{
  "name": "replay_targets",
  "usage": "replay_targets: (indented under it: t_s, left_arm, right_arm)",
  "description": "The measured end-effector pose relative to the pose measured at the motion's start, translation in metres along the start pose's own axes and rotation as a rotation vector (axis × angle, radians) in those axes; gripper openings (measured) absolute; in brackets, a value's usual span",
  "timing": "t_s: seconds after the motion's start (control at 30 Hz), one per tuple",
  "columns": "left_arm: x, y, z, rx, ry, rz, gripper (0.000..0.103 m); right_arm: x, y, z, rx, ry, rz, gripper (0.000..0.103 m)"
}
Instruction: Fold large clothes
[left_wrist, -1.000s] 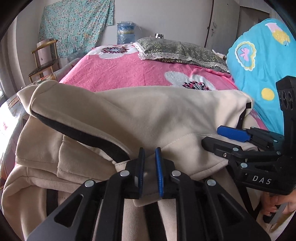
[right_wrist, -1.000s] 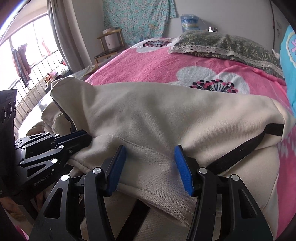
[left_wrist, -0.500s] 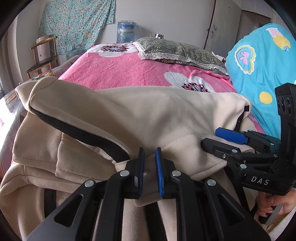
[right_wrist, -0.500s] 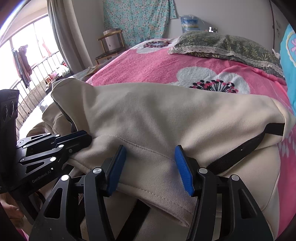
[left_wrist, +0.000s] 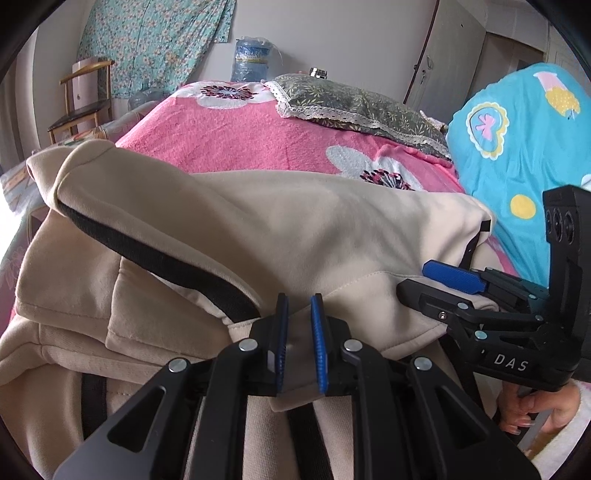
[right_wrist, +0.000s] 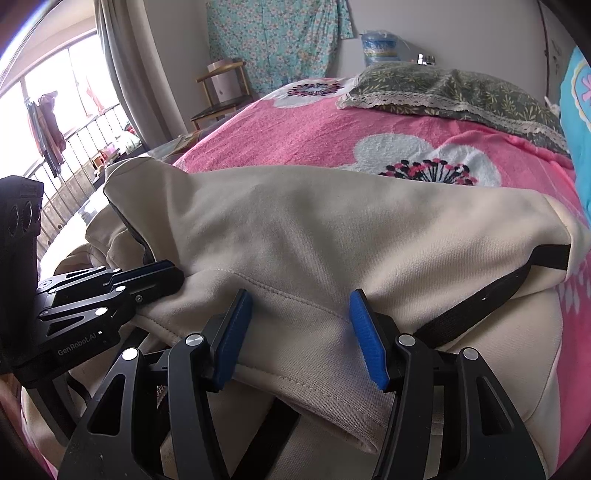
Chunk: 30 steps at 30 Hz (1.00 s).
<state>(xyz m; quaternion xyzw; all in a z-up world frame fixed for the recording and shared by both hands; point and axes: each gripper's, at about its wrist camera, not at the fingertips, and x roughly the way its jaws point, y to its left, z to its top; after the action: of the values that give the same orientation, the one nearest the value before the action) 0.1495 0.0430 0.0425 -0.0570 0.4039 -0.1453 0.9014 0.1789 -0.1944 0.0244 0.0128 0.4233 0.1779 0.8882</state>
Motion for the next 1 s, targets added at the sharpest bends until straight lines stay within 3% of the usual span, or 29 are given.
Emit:
replay_targets:
  t_s: [0.1,0.13,0.17,0.2,0.23,0.27,0.33,0.5,0.57,0.63,0.73,0.77,1.0]
  left_arm:
    - [0.000,0.007,0.001,-0.039,-0.002,-0.085,0.026]
    - [0.000,0.013,0.001,-0.065,-0.006,-0.188,0.045]
    - [0.000,0.017,0.000,-0.086,-0.014,-0.314,0.076]
    - [0.000,0.021,0.001,-0.105,-0.037,-0.461,0.093]
    - [0.004,0.016,0.004,-0.111,-0.052,-0.515,0.099]
    - [0.008,0.008,0.006,-0.072,-0.012,-0.451,0.098]
    - [0.005,-0.013,0.005,0.032,-0.021,-0.325,0.099]
    - [-0.011,-0.026,0.003,0.060,-0.040,-0.179,0.099]
    - [-0.030,-0.031,0.001,0.099,-0.038,-0.076,0.099]
    - [-0.040,-0.031,-0.005,0.166,0.026,0.048,0.099]
    - [-0.022,-0.013,-0.033,0.125,0.096,0.203,0.100]
    - [-0.004,-0.009,-0.039,0.117,0.143,0.206,0.100]
    - [-0.008,-0.011,-0.036,0.140,0.122,0.239,0.100]
  right_arm:
    - [0.001,0.000,0.000,-0.002,-0.001,-0.002,0.054]
    - [0.001,0.001,0.000,-0.003,-0.001,-0.002,0.054]
    - [0.001,0.000,0.000,-0.002,-0.003,-0.001,0.054]
    - [0.001,0.000,0.001,-0.001,-0.003,0.000,0.054]
    - [0.001,0.000,0.001,-0.001,-0.003,-0.001,0.054]
    - [0.002,0.000,0.001,-0.002,-0.001,-0.001,0.054]
    - [0.003,0.005,-0.001,-0.040,-0.004,-0.026,0.054]
    - [0.002,0.002,0.000,-0.031,-0.009,-0.015,0.054]
    - [0.002,-0.001,-0.001,-0.016,-0.011,0.003,0.054]
    - [0.002,-0.001,-0.001,-0.015,-0.011,0.004,0.054]
    - [0.002,-0.001,0.000,-0.014,-0.010,0.005,0.054]
    - [0.003,-0.001,0.000,-0.017,-0.005,0.001,0.054]
    - [0.002,0.001,0.000,-0.027,-0.011,-0.009,0.054]
